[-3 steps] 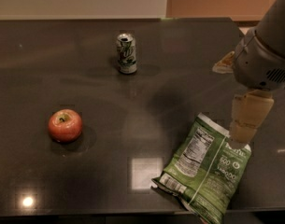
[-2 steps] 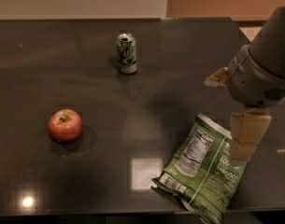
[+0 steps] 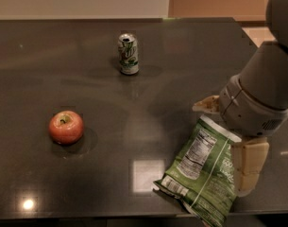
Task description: Move green jalapeno chip bag near 7up can
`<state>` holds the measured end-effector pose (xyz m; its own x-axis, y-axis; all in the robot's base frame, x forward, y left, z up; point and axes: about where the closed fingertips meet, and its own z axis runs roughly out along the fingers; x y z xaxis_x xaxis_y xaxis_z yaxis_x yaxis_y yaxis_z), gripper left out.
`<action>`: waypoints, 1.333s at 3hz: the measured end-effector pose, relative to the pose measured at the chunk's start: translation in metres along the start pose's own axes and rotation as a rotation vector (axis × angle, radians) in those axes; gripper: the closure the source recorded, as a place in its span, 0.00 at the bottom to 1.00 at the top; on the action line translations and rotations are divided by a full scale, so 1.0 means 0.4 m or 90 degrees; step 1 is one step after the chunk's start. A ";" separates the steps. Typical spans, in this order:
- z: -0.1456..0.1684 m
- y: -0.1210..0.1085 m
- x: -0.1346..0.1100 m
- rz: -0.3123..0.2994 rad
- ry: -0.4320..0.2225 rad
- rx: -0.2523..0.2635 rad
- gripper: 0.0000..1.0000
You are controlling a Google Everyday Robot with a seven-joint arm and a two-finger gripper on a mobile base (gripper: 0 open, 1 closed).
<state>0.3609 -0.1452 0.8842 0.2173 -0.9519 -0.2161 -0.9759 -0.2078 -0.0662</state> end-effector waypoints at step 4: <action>0.125 0.036 0.008 -0.118 0.057 -0.030 0.00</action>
Offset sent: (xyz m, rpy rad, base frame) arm -0.0237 -0.0044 -0.0512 -0.1197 0.0003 0.2076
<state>0.3485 -0.1402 0.8341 0.3928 -0.9122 -0.1165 -0.9196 -0.3895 -0.0509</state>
